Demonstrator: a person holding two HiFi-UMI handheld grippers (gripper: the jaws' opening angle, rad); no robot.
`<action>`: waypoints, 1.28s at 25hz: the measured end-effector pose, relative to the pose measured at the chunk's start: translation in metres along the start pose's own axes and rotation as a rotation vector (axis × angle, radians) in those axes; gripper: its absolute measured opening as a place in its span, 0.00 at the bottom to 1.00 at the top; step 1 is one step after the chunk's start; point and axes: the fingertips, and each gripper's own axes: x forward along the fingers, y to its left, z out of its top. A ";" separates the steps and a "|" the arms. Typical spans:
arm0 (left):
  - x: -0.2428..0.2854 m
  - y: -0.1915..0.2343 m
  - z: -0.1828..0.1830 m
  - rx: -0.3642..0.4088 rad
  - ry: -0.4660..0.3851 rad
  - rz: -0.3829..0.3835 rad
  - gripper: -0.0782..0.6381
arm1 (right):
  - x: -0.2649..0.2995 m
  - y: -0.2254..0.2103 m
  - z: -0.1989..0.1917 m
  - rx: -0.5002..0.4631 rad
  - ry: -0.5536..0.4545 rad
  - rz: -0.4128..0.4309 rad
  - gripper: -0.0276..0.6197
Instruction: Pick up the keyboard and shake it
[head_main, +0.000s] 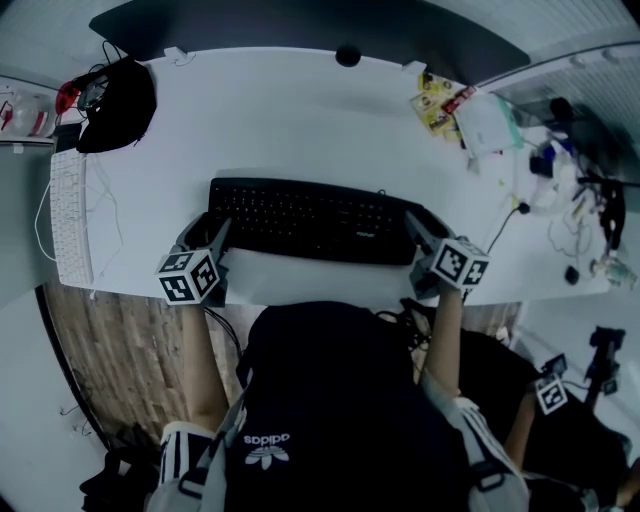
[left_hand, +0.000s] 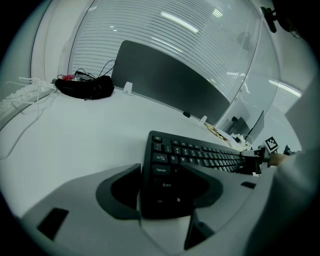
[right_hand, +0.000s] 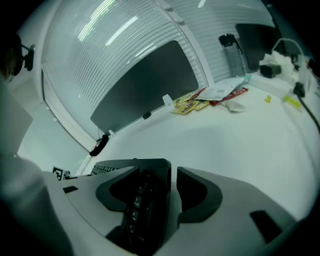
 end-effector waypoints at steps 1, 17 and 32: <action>0.000 0.000 -0.001 -0.002 0.004 -0.005 0.42 | 0.001 0.001 -0.001 0.019 -0.001 0.018 0.38; -0.027 -0.016 0.009 0.059 -0.217 0.003 0.42 | -0.043 0.036 0.032 -0.163 -0.171 0.018 0.35; -0.091 -0.042 0.092 0.163 -0.539 -0.061 0.42 | -0.124 0.113 0.100 -0.369 -0.476 0.063 0.35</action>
